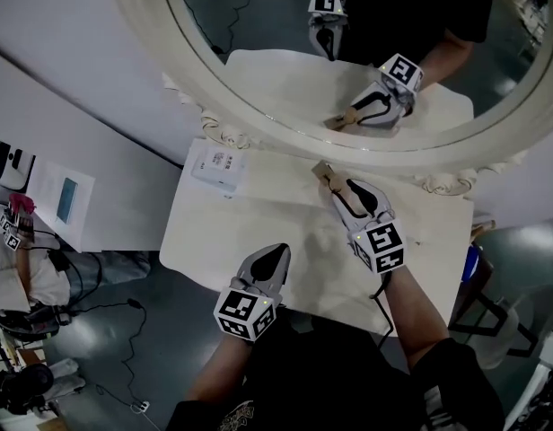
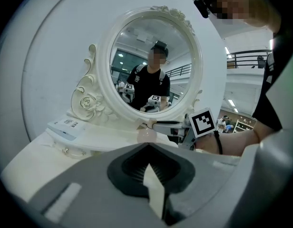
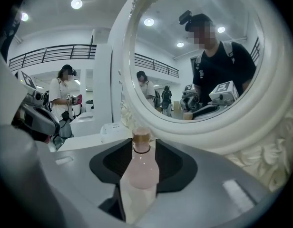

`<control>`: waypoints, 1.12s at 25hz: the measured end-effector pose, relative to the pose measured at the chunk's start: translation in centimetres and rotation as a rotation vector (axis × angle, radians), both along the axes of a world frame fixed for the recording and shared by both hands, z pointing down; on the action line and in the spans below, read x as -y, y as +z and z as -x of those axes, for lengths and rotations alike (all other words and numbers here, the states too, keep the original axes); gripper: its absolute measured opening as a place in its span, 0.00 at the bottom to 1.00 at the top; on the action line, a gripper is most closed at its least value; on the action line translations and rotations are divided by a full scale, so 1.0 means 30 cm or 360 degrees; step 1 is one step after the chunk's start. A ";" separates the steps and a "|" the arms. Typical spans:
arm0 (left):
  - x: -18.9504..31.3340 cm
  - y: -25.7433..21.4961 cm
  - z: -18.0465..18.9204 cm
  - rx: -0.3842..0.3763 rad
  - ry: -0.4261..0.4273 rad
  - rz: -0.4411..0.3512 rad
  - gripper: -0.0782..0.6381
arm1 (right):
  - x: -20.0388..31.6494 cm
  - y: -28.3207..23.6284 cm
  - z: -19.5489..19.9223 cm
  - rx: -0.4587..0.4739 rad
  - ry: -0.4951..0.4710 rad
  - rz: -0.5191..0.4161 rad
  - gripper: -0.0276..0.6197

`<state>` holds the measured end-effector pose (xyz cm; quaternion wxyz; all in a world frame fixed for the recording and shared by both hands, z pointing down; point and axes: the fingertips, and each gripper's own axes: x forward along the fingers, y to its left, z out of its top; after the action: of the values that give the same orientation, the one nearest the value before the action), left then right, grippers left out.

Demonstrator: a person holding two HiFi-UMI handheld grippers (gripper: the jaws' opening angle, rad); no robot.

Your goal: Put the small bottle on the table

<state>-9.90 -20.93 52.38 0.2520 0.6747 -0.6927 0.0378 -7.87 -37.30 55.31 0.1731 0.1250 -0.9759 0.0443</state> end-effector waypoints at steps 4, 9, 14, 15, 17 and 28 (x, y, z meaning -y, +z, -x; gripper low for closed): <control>-0.005 -0.022 -0.009 0.0003 0.0070 -0.0037 0.11 | -0.015 -0.043 -0.064 0.0011 0.0139 -0.0003 0.19; -0.049 -0.052 -0.005 0.0009 0.0178 -0.0066 0.11 | -0.085 -0.078 -0.122 0.0030 0.0296 0.0125 0.09; -0.105 -0.087 0.015 0.0006 0.0291 -0.0114 0.11 | -0.196 -0.117 -0.155 0.0068 0.0420 0.0190 0.09; -0.123 -0.088 0.021 0.0005 0.0304 -0.0115 0.11 | -0.224 -0.123 -0.155 0.0080 0.0443 0.0208 0.09; -0.161 -0.088 0.024 -0.0002 0.0337 -0.0118 0.11 | -0.288 -0.130 -0.158 0.0091 0.0479 0.0240 0.09; -0.372 -0.092 0.006 -0.0024 0.0526 -0.0146 0.11 | -0.649 -0.161 -0.176 0.0059 0.0519 0.0224 0.09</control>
<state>-10.09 -9.77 49.60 0.2166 0.7905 -0.5713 0.0420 -2.60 -17.84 50.47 0.1538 0.2683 -0.9403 0.1421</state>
